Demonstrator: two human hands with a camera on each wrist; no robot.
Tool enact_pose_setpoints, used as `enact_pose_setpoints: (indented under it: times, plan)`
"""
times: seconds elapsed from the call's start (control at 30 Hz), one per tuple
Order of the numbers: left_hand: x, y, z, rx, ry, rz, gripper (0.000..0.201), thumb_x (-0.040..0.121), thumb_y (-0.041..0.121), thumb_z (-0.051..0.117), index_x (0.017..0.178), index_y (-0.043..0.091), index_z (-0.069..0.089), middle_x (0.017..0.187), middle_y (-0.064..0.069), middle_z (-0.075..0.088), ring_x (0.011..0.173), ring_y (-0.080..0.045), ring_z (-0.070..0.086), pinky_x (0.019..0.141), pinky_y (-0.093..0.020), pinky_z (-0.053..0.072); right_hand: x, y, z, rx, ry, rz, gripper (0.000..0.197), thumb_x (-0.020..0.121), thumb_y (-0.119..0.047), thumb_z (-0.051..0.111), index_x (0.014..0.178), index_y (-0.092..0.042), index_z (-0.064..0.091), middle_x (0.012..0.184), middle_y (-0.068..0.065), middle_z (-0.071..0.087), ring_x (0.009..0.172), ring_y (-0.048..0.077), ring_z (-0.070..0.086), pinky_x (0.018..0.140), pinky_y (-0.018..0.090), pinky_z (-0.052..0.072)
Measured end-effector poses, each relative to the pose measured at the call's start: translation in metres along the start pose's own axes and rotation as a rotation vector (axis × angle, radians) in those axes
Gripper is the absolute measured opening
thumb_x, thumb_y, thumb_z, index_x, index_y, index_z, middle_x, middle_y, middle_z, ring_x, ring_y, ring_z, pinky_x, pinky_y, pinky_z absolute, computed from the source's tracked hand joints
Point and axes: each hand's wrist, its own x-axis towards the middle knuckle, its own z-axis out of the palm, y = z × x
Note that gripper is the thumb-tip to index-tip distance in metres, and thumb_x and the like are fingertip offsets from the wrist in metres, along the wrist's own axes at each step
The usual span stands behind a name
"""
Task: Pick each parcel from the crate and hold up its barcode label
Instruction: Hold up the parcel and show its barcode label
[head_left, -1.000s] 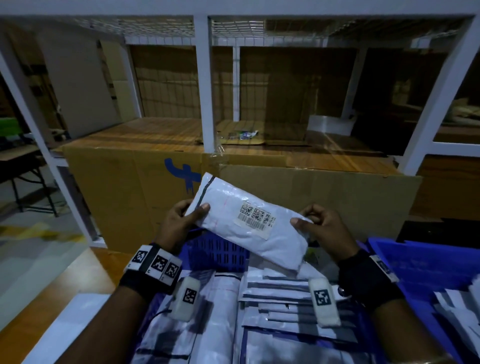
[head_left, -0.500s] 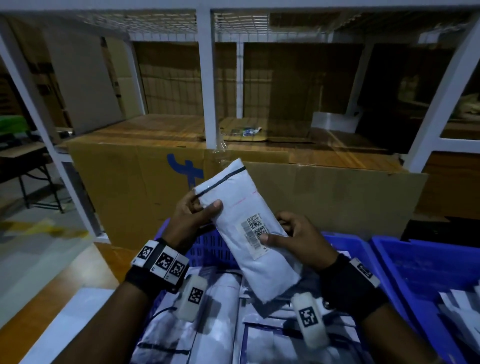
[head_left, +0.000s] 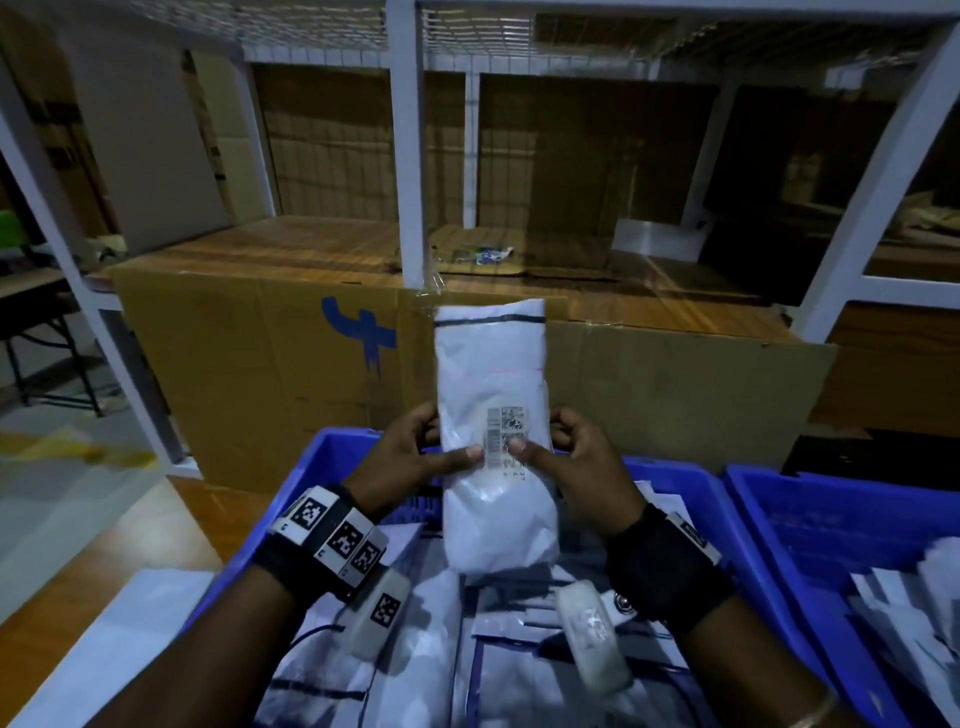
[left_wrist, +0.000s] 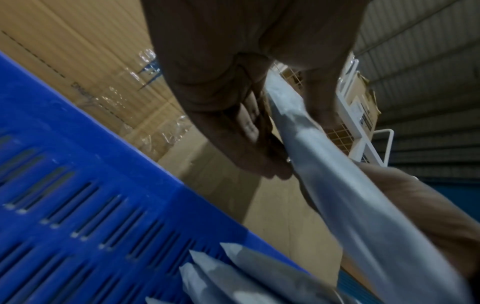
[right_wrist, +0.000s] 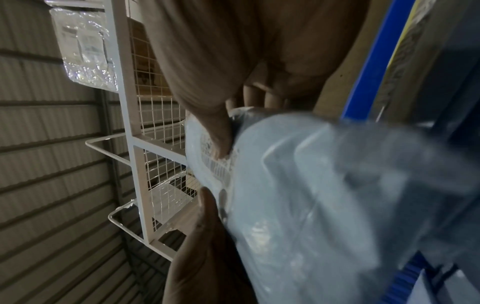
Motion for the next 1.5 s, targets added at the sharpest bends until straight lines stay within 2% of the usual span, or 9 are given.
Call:
enact_pose_setpoints:
  times: [0.1, 0.33, 0.5, 0.63, 0.77, 0.93, 1.07, 1.3, 1.5]
  plan:
    - [-0.001, -0.003, 0.002, 0.041, -0.078, -0.032, 0.053, 0.07, 0.002, 0.076, 0.119, 0.017, 0.059, 0.108, 0.0, 0.073, 0.103, -0.017, 0.068, 0.074, -0.029, 0.057, 0.0, -0.002, 0.0, 0.079, 0.046, -0.005, 0.025, 0.085, -0.003, 0.07, 0.109, -0.007, 0.061, 0.105, 0.005, 0.074, 0.095, 0.017, 0.071, 0.073, 0.029, 0.058]
    - [0.005, -0.018, -0.012, 0.065, -0.078, -0.024, 0.05, 0.077, 0.002, 0.074, 0.125, 0.009, 0.058, 0.12, -0.008, 0.068, 0.113, -0.024, 0.063, 0.092, -0.041, 0.053, 0.004, -0.008, -0.013, 0.102, 0.084, 0.021, 0.04, 0.078, 0.0, 0.075, 0.112, -0.011, 0.056, 0.106, 0.01, 0.074, 0.098, 0.028, 0.071, 0.072, 0.041, 0.059]
    - [0.007, -0.026, -0.013, 0.131, -0.16, -0.017, 0.043, 0.081, -0.008, 0.068, 0.116, 0.016, 0.062, 0.111, 0.002, 0.072, 0.106, -0.016, 0.066, 0.091, -0.033, 0.052, 0.007, -0.014, -0.031, 0.153, 0.214, -0.028, 0.05, 0.079, 0.0, 0.075, 0.123, -0.01, 0.054, 0.106, 0.01, 0.073, 0.094, 0.029, 0.072, 0.07, 0.045, 0.06]
    - [0.009, -0.023, -0.02, 0.248, -0.015, 0.059, 0.039, 0.079, 0.019, 0.074, 0.115, 0.011, 0.064, 0.105, -0.006, 0.072, 0.101, -0.021, 0.067, 0.085, -0.037, 0.056, 0.008, -0.015, -0.041, 0.149, 0.267, -0.054, 0.042, 0.08, 0.001, 0.073, 0.119, -0.006, 0.06, 0.108, 0.017, 0.072, 0.098, 0.038, 0.069, 0.076, 0.055, 0.056]
    - [0.015, -0.021, -0.033, 0.283, 0.154, 0.174, 0.032, 0.082, 0.019, 0.073, 0.109, 0.004, 0.066, 0.093, -0.011, 0.07, 0.087, -0.016, 0.065, 0.076, -0.035, 0.054, 0.008, -0.018, -0.049, 0.128, 0.236, -0.055, 0.028, 0.081, 0.004, 0.071, 0.102, -0.014, 0.064, 0.101, 0.01, 0.073, 0.092, 0.03, 0.071, 0.072, 0.043, 0.059]
    - [0.013, -0.018, -0.038, 0.222, 0.183, 0.156, 0.012, 0.088, 0.002, 0.065, 0.097, 0.009, 0.069, 0.087, 0.003, 0.075, 0.084, -0.009, 0.067, 0.074, -0.026, 0.055, 0.01, -0.021, -0.058, 0.077, 0.252, -0.092, 0.032, 0.082, -0.009, 0.075, 0.106, -0.021, 0.058, 0.1, 0.009, 0.072, 0.087, 0.027, 0.071, 0.066, 0.038, 0.059]
    - [0.01, -0.018, -0.034, 0.252, 0.124, 0.135, 0.015, 0.084, 0.004, 0.07, 0.099, 0.004, 0.072, 0.091, -0.008, 0.075, 0.084, -0.01, 0.067, 0.075, -0.028, 0.056, 0.012, -0.021, -0.062, -0.029, 0.224, -0.091, 0.042, 0.069, -0.034, 0.087, 0.106, -0.034, 0.067, 0.114, 0.008, 0.071, 0.105, 0.03, 0.067, 0.086, 0.046, 0.056]
    - [0.009, -0.016, -0.035, 0.209, 0.174, 0.116, 0.024, 0.079, 0.006, 0.076, 0.1, -0.005, 0.071, 0.094, -0.019, 0.073, 0.081, -0.018, 0.068, 0.071, -0.031, 0.056, 0.011, -0.019, -0.064, -0.1, 0.169, -0.105, 0.019, 0.077, -0.005, 0.078, 0.089, -0.019, 0.072, 0.09, 0.002, 0.076, 0.085, 0.021, 0.072, 0.077, 0.039, 0.056]
    - [0.011, -0.015, -0.036, 0.197, 0.267, 0.082, 0.007, 0.084, 0.005, 0.07, 0.089, 0.002, 0.073, 0.07, 0.001, 0.073, 0.063, -0.007, 0.065, 0.052, -0.022, 0.052, 0.013, -0.015, -0.072, -0.094, 0.232, -0.066, 0.019, 0.079, 0.004, 0.073, 0.09, -0.012, 0.069, 0.09, 0.011, 0.074, 0.082, 0.028, 0.07, 0.078, 0.045, 0.057]
